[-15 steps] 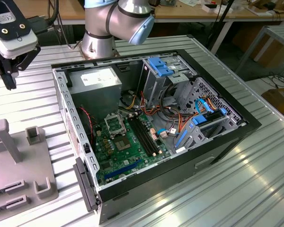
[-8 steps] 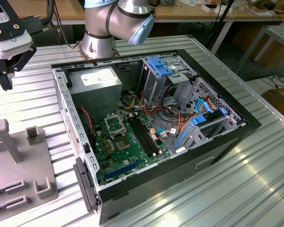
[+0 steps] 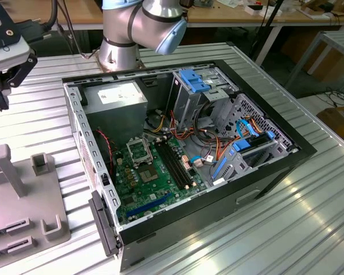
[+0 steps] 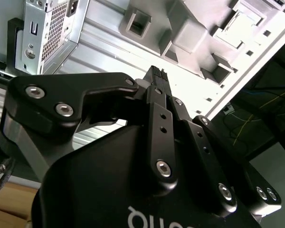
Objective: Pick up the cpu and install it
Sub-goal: 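Reach for the cpu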
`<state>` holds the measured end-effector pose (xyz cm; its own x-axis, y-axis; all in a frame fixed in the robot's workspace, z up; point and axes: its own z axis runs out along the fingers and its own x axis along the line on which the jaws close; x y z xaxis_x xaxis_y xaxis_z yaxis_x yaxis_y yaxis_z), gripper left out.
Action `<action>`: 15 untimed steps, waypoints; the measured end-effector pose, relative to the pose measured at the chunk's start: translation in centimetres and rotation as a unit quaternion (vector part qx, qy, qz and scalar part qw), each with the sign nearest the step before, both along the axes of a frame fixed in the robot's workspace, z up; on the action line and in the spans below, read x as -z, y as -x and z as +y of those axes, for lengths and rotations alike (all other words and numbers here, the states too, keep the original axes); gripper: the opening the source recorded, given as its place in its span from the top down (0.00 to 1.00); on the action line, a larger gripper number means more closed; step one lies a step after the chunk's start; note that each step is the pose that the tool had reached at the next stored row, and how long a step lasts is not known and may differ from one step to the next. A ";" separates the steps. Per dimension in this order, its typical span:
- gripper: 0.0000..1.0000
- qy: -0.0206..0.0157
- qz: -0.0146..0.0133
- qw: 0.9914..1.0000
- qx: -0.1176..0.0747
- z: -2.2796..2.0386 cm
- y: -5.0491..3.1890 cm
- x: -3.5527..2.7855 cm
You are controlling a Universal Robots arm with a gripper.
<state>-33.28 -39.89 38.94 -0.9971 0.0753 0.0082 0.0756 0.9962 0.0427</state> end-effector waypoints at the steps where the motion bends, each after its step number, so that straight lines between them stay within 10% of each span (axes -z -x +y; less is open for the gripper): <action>1: 0.89 0.000 0.000 1.000 0.000 0.00 0.09 0.00; 15: 0.89 0.000 0.001 1.000 0.000 -0.06 3.30 0.14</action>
<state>-36.58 -39.95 38.80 -0.9971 0.0753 0.0101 0.0757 0.9962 0.0426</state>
